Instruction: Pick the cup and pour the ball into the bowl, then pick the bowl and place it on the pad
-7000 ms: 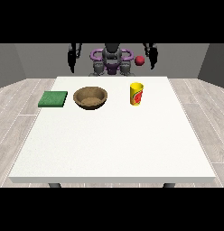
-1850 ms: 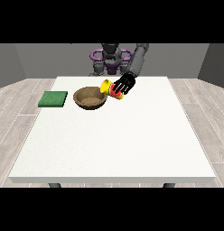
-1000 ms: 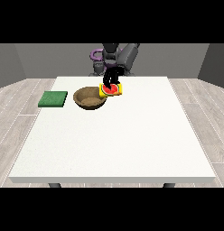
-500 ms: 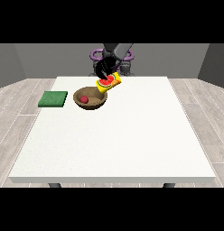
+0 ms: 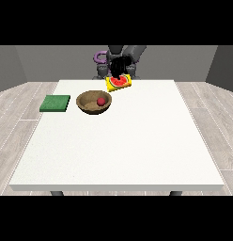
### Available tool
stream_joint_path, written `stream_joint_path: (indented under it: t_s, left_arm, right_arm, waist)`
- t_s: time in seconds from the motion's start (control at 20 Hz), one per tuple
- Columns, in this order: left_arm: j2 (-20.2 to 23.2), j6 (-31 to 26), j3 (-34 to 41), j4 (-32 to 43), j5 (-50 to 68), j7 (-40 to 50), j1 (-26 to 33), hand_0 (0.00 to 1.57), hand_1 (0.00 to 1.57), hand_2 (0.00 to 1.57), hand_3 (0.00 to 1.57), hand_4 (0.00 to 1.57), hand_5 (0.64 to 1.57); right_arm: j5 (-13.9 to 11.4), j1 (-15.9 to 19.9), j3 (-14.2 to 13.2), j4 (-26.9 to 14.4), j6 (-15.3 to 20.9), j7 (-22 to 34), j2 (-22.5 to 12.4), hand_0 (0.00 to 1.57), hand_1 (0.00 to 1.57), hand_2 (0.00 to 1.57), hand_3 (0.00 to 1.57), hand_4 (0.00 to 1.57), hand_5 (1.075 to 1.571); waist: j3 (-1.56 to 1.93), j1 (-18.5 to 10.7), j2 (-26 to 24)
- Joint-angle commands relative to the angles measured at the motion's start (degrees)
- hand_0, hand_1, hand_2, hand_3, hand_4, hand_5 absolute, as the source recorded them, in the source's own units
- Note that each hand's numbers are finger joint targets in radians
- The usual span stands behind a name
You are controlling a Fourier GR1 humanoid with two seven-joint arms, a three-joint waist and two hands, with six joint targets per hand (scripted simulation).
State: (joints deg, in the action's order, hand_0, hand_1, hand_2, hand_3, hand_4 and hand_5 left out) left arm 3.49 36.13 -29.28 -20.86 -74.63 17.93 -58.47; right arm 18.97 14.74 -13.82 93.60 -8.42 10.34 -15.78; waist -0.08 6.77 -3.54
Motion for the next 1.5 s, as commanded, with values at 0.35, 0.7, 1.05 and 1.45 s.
stream_joint_path:
  t_s: [0.35,0.7,1.05,1.45]
  left_arm:
    - [6.80,10.74,22.05,-15.46,33.17,-27.21,15.76,1.46,1.46,1.57,1.57,1.10,1.570]
    - [0.41,-0.60,31.44,-27.36,57.02,-42.68,19.77,1.42,1.42,1.57,1.57,1.38,1.502]
    - [-1.18,-25.65,41.03,-34.57,80.33,-53.32,20.88,0.41,0.41,0.00,0.00,0.26,1.569]
    - [14.23,-46.18,49.04,-27.56,89.72,-53.04,17.27,0.00,0.00,0.00,0.00,0.00,1.547]
  right_arm:
    - [0.50,-2.13,-2.23,6.33,0.18,-3.27,-0.39,0.00,0.00,0.00,0.00,0.39,1.564]
    - [-0.03,-1.78,-2.08,10.47,3.49,-1.58,0.96,0.00,0.00,0.00,0.00,0.44,1.565]
    - [-1.28,-1.30,-2.00,11.87,6.70,-2.05,3.02,0.00,0.00,0.00,0.00,0.53,1.564]
    - [-9.18,-0.67,5.47,16.42,11.99,-1.87,7.38,0.00,0.00,0.00,0.00,0.49,1.568]
  waist:
    - [-0.30,-1.87,8.97]
    - [-1.11,-6.20,10.54]
    - [-0.58,-12.68,16.42]
    - [0.03,-11.11,22.37]
